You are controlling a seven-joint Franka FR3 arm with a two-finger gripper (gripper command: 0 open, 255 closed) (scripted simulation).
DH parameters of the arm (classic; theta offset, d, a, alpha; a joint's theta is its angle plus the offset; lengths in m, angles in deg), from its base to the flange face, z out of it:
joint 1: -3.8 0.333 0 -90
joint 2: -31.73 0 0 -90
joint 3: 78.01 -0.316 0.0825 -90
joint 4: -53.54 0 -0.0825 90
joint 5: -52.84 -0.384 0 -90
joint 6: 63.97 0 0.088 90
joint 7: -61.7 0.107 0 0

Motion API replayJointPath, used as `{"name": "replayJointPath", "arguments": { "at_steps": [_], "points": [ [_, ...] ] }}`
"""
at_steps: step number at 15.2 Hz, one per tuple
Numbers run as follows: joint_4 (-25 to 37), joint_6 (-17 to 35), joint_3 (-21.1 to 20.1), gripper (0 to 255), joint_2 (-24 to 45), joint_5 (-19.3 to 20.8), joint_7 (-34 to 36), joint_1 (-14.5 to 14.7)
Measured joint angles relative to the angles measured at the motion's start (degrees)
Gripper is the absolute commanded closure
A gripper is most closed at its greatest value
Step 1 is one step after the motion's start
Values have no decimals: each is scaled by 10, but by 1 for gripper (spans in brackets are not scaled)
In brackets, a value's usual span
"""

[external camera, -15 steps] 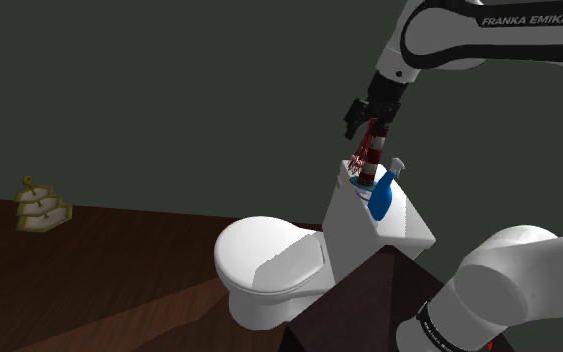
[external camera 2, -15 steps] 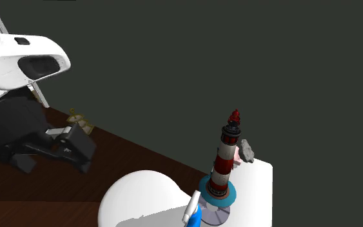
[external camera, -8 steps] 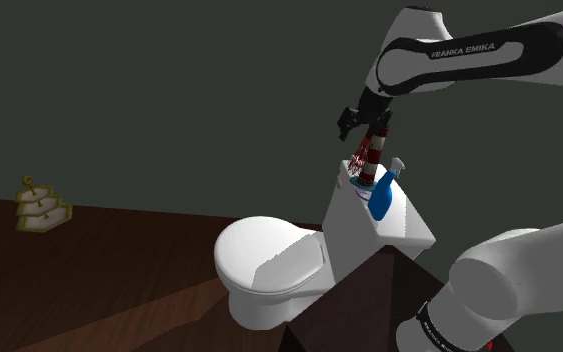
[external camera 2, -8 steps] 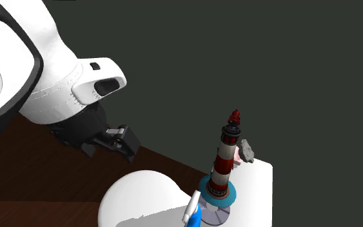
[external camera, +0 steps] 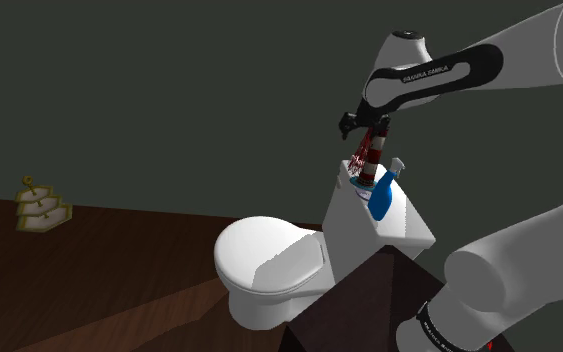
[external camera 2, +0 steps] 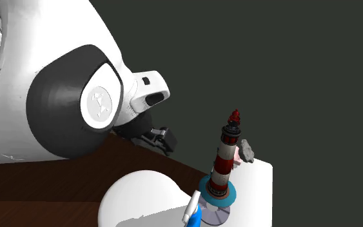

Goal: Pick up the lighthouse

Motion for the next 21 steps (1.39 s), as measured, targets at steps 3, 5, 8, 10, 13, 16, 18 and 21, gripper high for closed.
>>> {"name": "replayJointPath", "arguments": {
  "at_steps": [3, 5, 8, 10, 13, 16, 18, 21],
  "points": [
    [16, 41, 1, 0, 43, 36, 47, -29],
    [30, 65, 4, 0, 73, 63, 79, -48],
    [52, 94, 8, 0, 112, 105, 134, -73],
    [71, 113, 14, 0, 142, 136, 172, -89],
    [96, 133, 25, 0, 178, 180, 231, -107],
    [122, 152, 43, 0, 214, 223, 285, -123],
    [133, 155, 47, 0, 226, 238, 309, -123],
    [132, 170, 51, 0, 242, 257, 330, -123]
  ]
}}
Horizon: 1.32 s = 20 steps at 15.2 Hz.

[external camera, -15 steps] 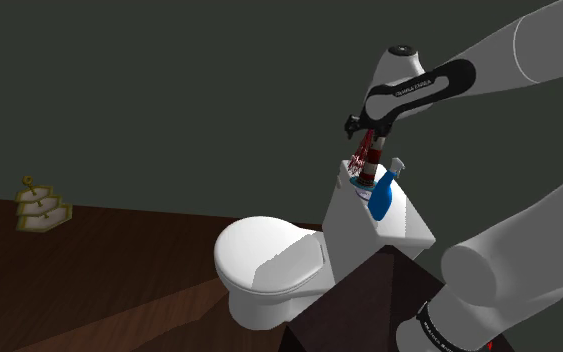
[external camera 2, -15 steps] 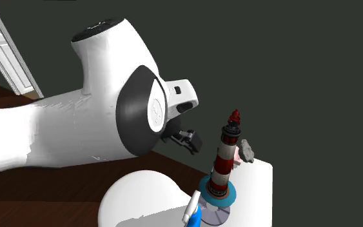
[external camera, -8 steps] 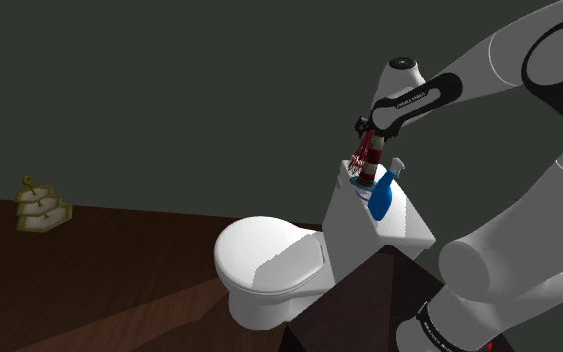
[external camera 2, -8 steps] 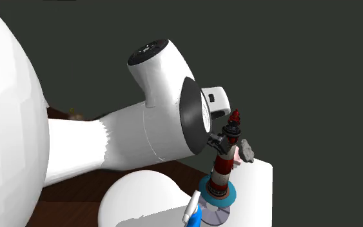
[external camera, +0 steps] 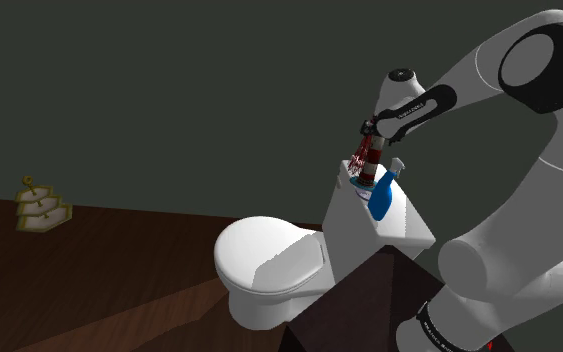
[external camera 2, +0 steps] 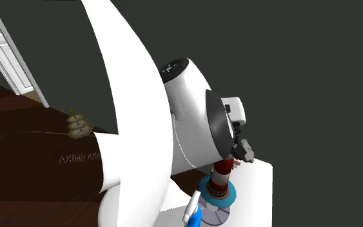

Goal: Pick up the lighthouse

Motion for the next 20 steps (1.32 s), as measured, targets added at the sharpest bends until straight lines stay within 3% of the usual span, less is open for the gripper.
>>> {"name": "replayJointPath", "arguments": {
  "at_steps": [4, 5, 15, 20],
  "points": [
    [-9, 24, 6, 0, 17, 27, 29, 1],
    [-9, 25, 7, 255, 19, 29, 30, 1],
    [-8, 27, 7, 255, 20, 31, 32, 1],
    [-4, 6, 1, 255, 3, 8, 10, 1]
  ]
}}
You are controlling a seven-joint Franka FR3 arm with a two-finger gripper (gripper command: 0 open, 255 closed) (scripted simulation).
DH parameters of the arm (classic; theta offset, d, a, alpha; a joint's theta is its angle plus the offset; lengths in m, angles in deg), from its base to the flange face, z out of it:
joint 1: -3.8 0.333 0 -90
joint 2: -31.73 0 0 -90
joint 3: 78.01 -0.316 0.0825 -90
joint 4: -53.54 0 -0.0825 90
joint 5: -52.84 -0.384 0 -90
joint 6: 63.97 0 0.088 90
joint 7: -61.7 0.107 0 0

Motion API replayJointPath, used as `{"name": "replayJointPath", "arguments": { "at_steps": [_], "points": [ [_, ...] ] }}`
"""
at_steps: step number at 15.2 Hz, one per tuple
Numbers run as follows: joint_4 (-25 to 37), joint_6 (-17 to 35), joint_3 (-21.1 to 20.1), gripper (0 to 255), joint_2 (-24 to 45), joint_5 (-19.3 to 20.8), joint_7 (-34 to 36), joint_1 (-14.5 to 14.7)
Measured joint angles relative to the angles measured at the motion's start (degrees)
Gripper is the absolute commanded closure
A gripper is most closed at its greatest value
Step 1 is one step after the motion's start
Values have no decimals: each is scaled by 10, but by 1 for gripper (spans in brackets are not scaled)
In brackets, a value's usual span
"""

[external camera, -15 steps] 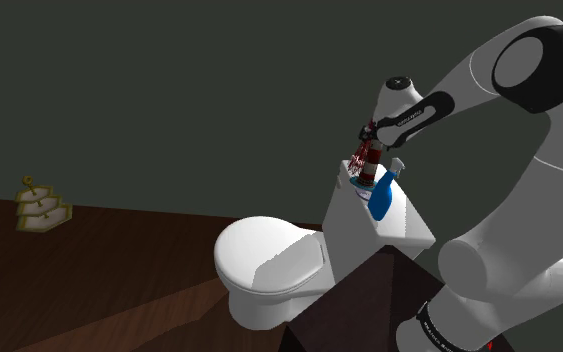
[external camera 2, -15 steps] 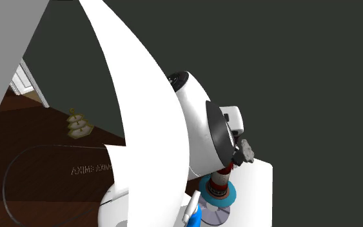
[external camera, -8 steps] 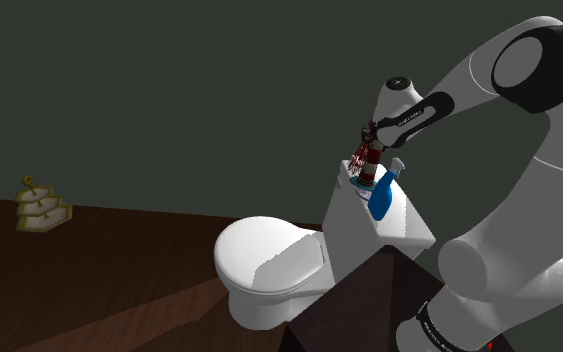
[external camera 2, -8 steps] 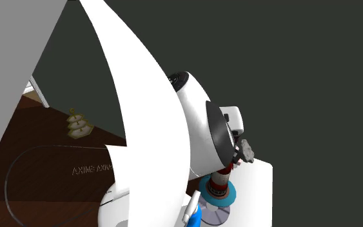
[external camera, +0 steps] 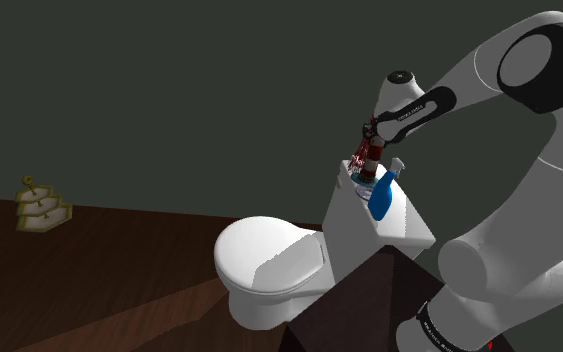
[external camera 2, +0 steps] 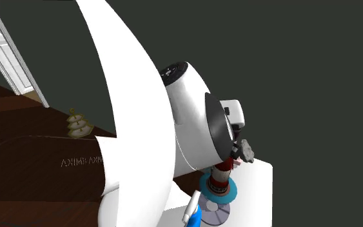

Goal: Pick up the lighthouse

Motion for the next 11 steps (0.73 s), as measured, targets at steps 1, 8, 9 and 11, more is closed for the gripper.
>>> {"name": "replayJointPath", "arguments": {
  "at_steps": [1, 8, 9, 11],
  "points": [
    [4, -8, -2, 255, -5, -9, -10, -1],
    [20, -49, -9, 255, -35, -49, -53, -1],
    [23, -54, -9, 255, -37, -54, -60, -1],
    [29, -64, -10, 255, -43, -61, -67, -1]
  ]
}}
